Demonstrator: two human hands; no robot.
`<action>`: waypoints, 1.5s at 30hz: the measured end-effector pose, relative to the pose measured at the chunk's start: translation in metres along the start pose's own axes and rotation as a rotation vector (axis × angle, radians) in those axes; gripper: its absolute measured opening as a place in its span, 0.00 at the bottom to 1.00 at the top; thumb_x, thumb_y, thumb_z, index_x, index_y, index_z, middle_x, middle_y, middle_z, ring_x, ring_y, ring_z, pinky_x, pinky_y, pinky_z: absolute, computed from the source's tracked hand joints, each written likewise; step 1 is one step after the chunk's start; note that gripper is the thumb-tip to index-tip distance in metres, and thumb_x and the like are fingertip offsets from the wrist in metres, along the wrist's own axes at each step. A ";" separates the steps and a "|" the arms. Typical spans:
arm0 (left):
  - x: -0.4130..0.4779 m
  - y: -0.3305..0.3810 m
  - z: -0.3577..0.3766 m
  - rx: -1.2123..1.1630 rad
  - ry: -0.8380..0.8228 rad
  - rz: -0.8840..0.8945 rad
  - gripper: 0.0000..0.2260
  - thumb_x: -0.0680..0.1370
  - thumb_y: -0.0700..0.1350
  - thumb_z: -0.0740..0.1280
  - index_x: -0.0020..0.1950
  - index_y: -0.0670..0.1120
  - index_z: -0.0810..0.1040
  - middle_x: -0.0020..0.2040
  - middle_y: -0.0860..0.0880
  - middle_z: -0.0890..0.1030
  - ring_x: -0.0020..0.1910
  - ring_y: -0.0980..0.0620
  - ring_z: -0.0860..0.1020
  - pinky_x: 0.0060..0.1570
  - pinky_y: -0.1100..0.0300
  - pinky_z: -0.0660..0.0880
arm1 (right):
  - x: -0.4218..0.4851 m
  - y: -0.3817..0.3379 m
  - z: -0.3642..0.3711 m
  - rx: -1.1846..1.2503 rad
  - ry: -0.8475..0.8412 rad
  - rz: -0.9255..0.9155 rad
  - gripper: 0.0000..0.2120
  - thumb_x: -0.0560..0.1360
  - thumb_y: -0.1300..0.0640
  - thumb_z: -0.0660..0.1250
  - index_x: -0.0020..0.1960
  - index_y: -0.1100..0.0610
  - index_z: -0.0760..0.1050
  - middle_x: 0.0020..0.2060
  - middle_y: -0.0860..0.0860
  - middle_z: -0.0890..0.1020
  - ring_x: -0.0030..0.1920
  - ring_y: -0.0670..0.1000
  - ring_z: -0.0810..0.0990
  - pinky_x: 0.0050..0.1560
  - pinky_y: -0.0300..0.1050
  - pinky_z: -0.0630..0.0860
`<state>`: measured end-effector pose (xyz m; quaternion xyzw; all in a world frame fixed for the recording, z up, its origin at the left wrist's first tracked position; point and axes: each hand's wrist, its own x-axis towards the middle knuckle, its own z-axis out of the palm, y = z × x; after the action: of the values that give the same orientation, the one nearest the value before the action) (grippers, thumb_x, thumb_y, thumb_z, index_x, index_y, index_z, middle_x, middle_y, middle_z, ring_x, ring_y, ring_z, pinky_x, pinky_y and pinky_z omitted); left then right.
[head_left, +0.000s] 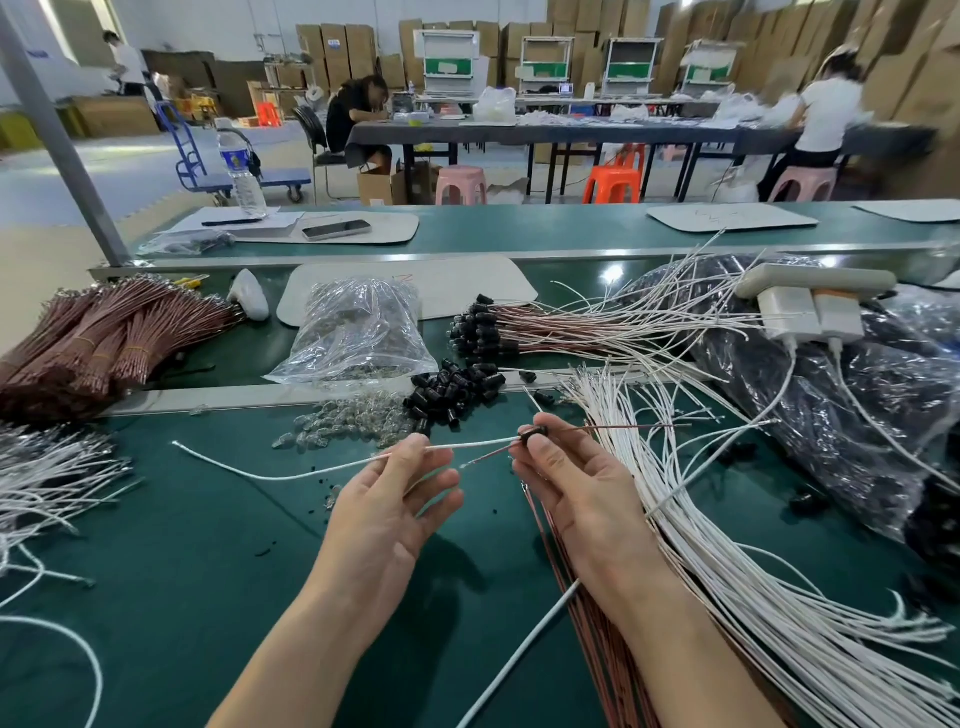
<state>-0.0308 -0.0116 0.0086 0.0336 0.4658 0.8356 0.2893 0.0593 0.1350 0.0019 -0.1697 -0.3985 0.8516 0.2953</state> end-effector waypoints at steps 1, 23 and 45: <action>-0.001 -0.001 0.001 0.034 -0.016 0.004 0.10 0.75 0.47 0.71 0.52 0.42 0.80 0.45 0.45 0.85 0.39 0.52 0.83 0.40 0.58 0.82 | -0.001 0.001 0.001 -0.038 -0.006 -0.005 0.15 0.67 0.62 0.74 0.54 0.60 0.82 0.47 0.56 0.87 0.48 0.53 0.87 0.47 0.38 0.82; -0.011 -0.020 0.012 0.204 -0.051 0.145 0.17 0.70 0.50 0.74 0.54 0.44 0.82 0.49 0.46 0.86 0.49 0.50 0.85 0.41 0.61 0.80 | -0.012 0.008 0.011 -0.214 -0.166 0.068 0.15 0.69 0.47 0.74 0.52 0.51 0.86 0.51 0.56 0.87 0.51 0.52 0.86 0.52 0.40 0.80; 0.007 0.010 -0.009 -0.037 0.047 0.082 0.05 0.79 0.43 0.68 0.51 0.42 0.80 0.38 0.48 0.84 0.35 0.54 0.82 0.39 0.63 0.82 | -0.003 -0.047 -0.030 0.096 0.283 -0.159 0.08 0.75 0.51 0.71 0.49 0.55 0.80 0.42 0.48 0.85 0.39 0.44 0.82 0.40 0.38 0.82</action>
<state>-0.0444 -0.0188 0.0099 0.0277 0.4552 0.8557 0.2445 0.0947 0.1748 0.0200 -0.2417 -0.3238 0.8112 0.4227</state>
